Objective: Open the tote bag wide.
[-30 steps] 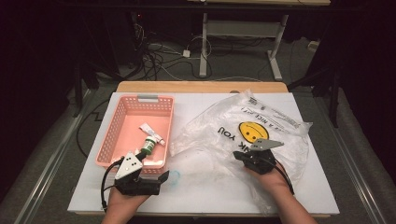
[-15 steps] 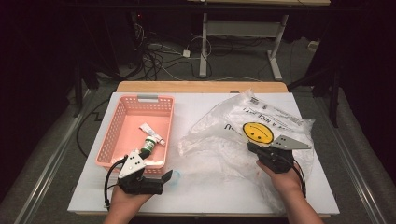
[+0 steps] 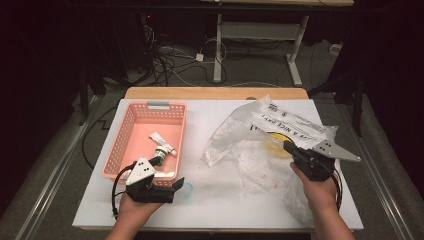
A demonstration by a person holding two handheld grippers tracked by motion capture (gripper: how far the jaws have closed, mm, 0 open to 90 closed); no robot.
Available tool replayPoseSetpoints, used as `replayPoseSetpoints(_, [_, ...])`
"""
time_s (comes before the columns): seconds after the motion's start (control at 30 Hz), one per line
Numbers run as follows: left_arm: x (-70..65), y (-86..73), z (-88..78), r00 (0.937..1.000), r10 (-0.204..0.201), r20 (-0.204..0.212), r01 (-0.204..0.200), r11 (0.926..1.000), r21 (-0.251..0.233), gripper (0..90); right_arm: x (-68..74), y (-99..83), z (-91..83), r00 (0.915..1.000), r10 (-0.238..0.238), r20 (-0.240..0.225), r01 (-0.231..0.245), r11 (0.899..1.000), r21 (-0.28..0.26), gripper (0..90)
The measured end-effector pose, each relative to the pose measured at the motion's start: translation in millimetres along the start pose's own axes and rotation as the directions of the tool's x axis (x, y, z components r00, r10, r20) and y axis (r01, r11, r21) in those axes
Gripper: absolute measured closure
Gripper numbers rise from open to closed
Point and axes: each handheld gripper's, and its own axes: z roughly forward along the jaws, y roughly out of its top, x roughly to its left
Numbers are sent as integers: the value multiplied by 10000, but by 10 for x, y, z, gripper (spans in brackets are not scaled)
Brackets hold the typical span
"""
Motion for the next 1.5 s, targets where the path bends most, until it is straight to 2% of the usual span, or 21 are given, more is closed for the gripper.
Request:
replayPoseSetpoints(0.07, [5,10,-4,10000,-29,39,29,10000,-64,0,34,83,-112,9992,-112,379,126,9993,-364,900])
replayPoseSetpoints(0.1, [4,14,-3,10000,-9,48,9,10000,-63,0,34,83,-112,9992,-112,379,126,9993,-364,900])
replayPoseSetpoints(0.2, [6,23,3,10000,54,74,-53,10000,-69,0,16,117,-227,9968,-87,793,136,9981,-608,900])
replayPoseSetpoints(0.37, [27,49,-6,10000,26,-18,-26,9999,-135,0,4,130,-269,9954,100,956,-28,9971,-757,900])
replayPoseSetpoints(0.47, [48,61,-31,10000,-12,-93,10,9998,-183,0,63,188,-167,9965,63,831,4,9968,-804,900])
replayPoseSetpoints(0.6, [75,65,-69,9997,-84,-249,78,9997,-245,0,118,285,69,9970,-118,768,176,9970,-750,900])
replayPoseSetpoints(0.73, [101,64,-131,9987,-242,-452,221,9987,-461,0,116,327,289,9975,-44,710,91,9979,-649,900])
replayPoseSetpoints(0.87, [143,75,-191,9962,-536,-681,496,9970,-587,0,131,319,421,9990,92,444,-59,9972,-745,900])
replayPoseSetpoints(1.0, [213,105,-217,9920,-939,-844,894,9945,-552,0,166,261,476,9998,216,-38,-219,9963,-827,900])
replayPoseSetpoints(1.17, [332,170,-185,9846,-1294,-1174,1250,9912,-445,0,148,201,511,9990,316,-305,-337,9970,-701,900])
replayPoseSetpoints(1.27, [399,243,-159,9818,-1303,-1379,1267,9913,-351,0,143,167,529,9988,287,-386,-308,9981,-534,900])
replayPoseSetpoints(1.5, [545,441,-101,9804,-1161,-1590,1166,9932,-57,0,182,139,535,9977,179,-646,-206,9989,-410,900])
